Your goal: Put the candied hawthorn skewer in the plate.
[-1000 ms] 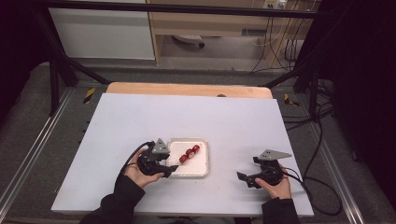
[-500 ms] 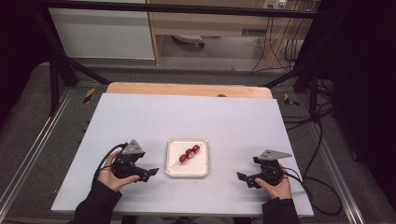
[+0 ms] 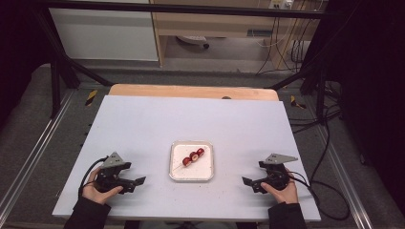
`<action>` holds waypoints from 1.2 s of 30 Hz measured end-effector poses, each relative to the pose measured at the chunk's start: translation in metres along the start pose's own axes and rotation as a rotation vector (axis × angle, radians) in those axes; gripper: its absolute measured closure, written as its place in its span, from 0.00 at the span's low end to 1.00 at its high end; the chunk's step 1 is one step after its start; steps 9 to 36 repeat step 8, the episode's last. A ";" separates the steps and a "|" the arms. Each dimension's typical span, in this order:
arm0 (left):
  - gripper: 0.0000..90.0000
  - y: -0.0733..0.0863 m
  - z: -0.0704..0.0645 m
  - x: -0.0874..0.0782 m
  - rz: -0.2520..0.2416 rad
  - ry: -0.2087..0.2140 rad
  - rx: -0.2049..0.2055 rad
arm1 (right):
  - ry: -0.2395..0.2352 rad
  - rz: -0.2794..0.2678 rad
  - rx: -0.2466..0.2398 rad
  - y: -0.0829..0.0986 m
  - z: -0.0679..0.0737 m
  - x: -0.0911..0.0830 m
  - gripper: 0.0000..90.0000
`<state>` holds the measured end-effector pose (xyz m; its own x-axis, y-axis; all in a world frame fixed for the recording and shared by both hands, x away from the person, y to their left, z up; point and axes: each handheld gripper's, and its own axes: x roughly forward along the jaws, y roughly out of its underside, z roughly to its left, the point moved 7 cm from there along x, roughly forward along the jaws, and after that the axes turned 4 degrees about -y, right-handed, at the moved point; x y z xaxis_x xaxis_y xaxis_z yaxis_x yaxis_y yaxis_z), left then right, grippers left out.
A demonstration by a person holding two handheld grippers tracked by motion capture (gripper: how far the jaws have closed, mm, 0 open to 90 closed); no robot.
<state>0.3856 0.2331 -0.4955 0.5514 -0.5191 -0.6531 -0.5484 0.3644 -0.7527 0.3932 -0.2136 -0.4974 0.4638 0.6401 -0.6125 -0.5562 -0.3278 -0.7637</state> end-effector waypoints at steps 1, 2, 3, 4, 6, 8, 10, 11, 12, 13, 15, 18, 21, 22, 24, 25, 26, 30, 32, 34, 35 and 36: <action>0.15 0.002 0.001 0.000 0.002 -0.003 -0.002 | -0.002 0.003 0.005 0.000 0.000 0.000 0.01; 0.15 0.004 0.002 -0.001 0.008 -0.001 0.000 | -0.002 0.004 0.005 0.000 0.000 0.000 0.01; 0.15 0.004 0.003 -0.001 0.004 -0.004 -0.002 | -0.002 0.002 0.006 0.000 0.000 0.000 0.01; 0.15 0.005 0.003 -0.001 0.002 -0.001 -0.008 | -0.003 0.006 0.011 0.000 0.001 0.000 0.01; 0.15 0.005 0.004 -0.002 -0.001 0.000 -0.008 | -0.005 0.010 0.018 0.001 0.001 0.001 0.01; 0.15 0.005 0.005 -0.003 -0.001 0.000 -0.007 | -0.006 0.010 0.014 0.001 0.001 0.001 0.01; 0.15 0.005 0.005 -0.003 -0.001 0.000 -0.007 | -0.006 0.010 0.014 0.001 0.001 0.001 0.01; 0.15 0.005 0.005 -0.003 -0.001 0.000 -0.007 | -0.006 0.010 0.014 0.001 0.001 0.001 0.01; 0.15 0.005 0.005 -0.003 -0.001 0.000 -0.007 | -0.006 0.010 0.014 0.001 0.001 0.001 0.01; 0.15 0.005 0.005 -0.003 -0.001 0.000 -0.007 | -0.006 0.010 0.014 0.001 0.001 0.001 0.01; 0.15 0.005 0.005 -0.003 -0.001 0.000 -0.007 | -0.006 0.010 0.014 0.001 0.001 0.001 0.01; 0.15 0.005 0.005 -0.003 -0.001 0.000 -0.007 | -0.006 0.010 0.014 0.001 0.001 0.001 0.01; 0.15 0.005 0.005 -0.003 -0.001 0.000 -0.007 | -0.006 0.010 0.014 0.001 0.001 0.001 0.01; 0.15 0.005 0.005 -0.003 -0.001 0.000 -0.007 | -0.006 0.010 0.014 0.001 0.001 0.001 0.01; 0.15 0.005 0.005 -0.003 -0.001 0.000 -0.007 | -0.006 0.010 0.014 0.001 0.001 0.001 0.01; 0.15 0.005 0.005 -0.003 -0.001 0.000 -0.007 | -0.006 0.010 0.014 0.001 0.001 0.001 0.01; 0.15 0.005 0.005 -0.003 -0.001 0.000 -0.007 | -0.006 0.010 0.014 0.001 0.001 0.001 0.01; 0.15 0.005 0.005 -0.003 -0.001 0.000 -0.007 | -0.006 0.010 0.014 0.001 0.001 0.001 0.01; 0.15 0.005 0.005 -0.003 -0.001 0.000 -0.007 | -0.006 0.010 0.014 0.001 0.001 0.001 0.01; 0.15 0.005 0.005 -0.003 -0.001 0.000 -0.007 | -0.006 0.010 0.014 0.001 0.001 0.001 0.01; 0.15 0.005 0.005 -0.003 -0.001 0.000 -0.007 | -0.006 0.010 0.014 0.001 0.001 0.001 0.01; 0.15 0.005 0.005 -0.003 -0.001 0.000 -0.007 | -0.006 0.010 0.014 0.001 0.001 0.001 0.01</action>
